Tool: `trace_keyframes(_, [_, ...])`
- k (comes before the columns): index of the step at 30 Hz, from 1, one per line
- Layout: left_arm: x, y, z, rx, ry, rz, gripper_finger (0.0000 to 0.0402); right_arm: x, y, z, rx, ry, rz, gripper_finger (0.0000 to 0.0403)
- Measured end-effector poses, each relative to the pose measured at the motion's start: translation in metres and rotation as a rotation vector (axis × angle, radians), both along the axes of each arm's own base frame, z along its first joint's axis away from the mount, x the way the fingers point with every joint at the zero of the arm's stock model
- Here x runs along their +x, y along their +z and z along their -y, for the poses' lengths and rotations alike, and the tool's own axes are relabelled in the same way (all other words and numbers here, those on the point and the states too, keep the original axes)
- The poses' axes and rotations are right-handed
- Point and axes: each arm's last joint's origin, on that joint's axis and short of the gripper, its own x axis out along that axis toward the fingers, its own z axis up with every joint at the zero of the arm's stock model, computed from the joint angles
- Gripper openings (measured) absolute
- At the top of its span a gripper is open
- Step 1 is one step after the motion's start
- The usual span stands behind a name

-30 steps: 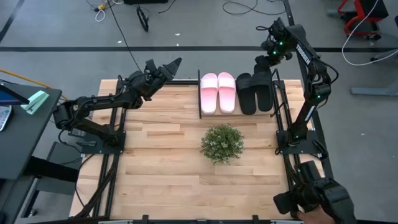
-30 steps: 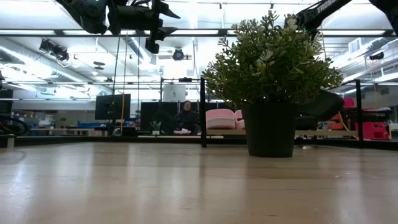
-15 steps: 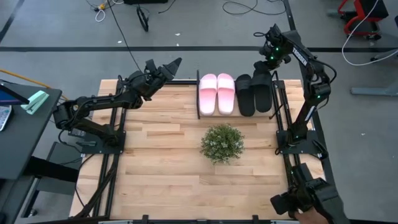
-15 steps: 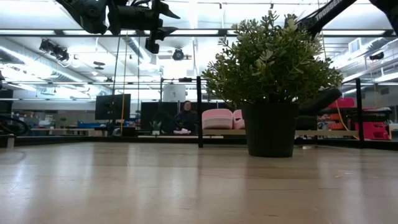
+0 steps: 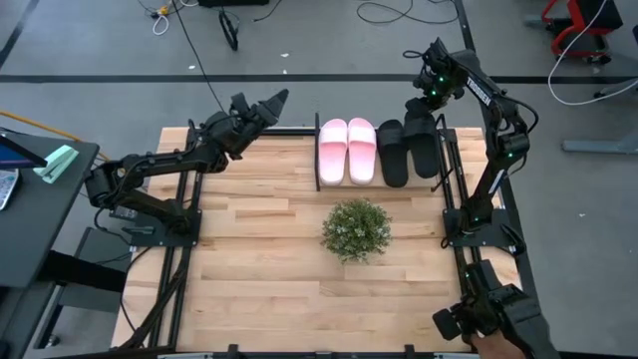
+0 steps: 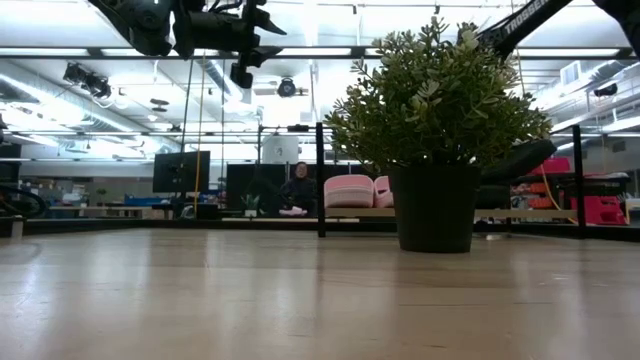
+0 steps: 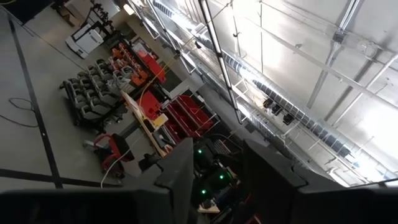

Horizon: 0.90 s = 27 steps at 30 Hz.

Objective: Pick and place slides into the shelf
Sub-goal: Put the black slide on the shelf

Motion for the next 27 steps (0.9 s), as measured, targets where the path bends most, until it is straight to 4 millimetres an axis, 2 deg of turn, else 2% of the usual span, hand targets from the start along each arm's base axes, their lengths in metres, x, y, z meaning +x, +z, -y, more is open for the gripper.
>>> trace_keyframes(18, [-0.001,0.000,-0.002,-0.002,0.009,-0.002,0.0139,0.001,0.000,0.001,0.002,0.009,0.043,0.0044])
trace_keyframes(21, [-0.001,-0.001,-0.003,-0.003,0.009,-0.006,0.0142,0.001,-0.006,0.001,0.012,-0.004,0.043,0.0044])
trace_keyframes(27, [-0.001,-0.001,-0.003,-0.004,0.009,-0.007,0.0140,-0.001,-0.032,-0.006,0.084,-0.010,0.038,0.0047])
